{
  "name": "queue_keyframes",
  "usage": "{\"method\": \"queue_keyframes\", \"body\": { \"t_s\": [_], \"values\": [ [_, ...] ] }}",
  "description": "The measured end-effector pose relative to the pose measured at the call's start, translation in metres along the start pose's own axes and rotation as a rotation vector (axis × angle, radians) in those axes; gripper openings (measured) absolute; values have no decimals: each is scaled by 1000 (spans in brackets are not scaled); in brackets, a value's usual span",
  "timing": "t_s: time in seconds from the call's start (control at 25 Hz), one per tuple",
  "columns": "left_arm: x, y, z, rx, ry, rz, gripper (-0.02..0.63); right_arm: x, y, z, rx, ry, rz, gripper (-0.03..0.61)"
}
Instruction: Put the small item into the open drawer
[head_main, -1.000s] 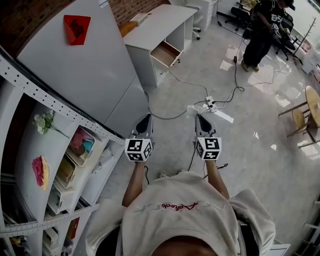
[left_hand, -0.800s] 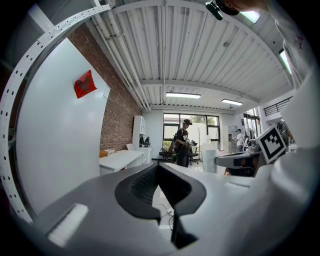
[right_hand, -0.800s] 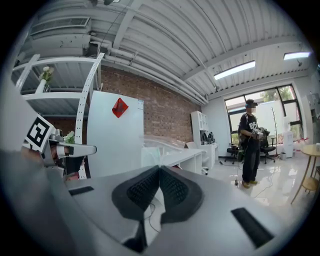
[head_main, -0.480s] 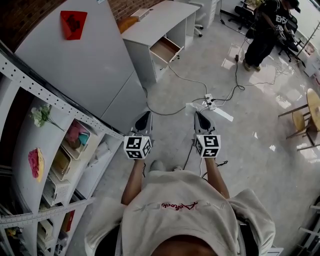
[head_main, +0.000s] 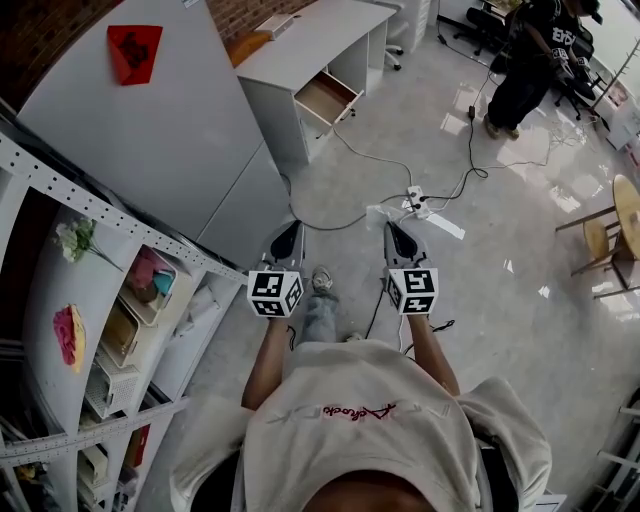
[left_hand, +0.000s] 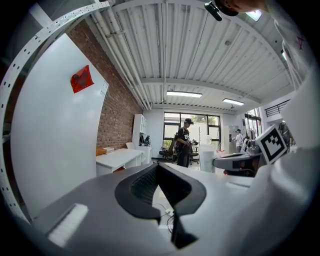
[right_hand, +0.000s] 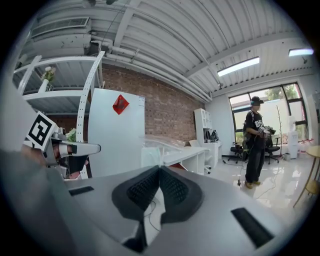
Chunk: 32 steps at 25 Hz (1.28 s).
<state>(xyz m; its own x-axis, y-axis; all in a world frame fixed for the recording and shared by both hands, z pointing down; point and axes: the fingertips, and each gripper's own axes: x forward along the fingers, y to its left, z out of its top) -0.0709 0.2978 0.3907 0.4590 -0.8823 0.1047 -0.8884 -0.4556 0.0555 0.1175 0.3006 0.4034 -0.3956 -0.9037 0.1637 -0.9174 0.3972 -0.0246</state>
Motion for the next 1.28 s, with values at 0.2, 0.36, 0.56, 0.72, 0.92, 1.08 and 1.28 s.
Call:
{"method": "queue_keyframes", "body": {
  "t_s": [0.2, 0.36, 0.56, 0.72, 0.92, 1.08, 1.28],
  "values": [
    [22, 17, -6, -14, 2, -5, 9, 24, -5, 0, 2, -1, -6, 12],
    [52, 34, -2, -19, -6, -19, 9, 54, -12, 6, -8, 0, -8, 12],
    [99, 63, 8, -11, -17, -42, 8, 104, -23, 16, -18, -6, -16, 12],
    [135, 87, 20, -16, -26, -54, 9, 143, -34, 31, -22, -4, -28, 12],
    [173, 122, 35, -23, -37, -58, 9, 191, -43, 49, -29, -7, -42, 12],
    [197, 145, 37, -46, -36, -65, 8, 226, -47, 56, -40, 8, -50, 12],
    [228, 170, 41, -55, -41, -77, 9, 266, -56, 68, -53, 3, -65, 12]
  ]
}}
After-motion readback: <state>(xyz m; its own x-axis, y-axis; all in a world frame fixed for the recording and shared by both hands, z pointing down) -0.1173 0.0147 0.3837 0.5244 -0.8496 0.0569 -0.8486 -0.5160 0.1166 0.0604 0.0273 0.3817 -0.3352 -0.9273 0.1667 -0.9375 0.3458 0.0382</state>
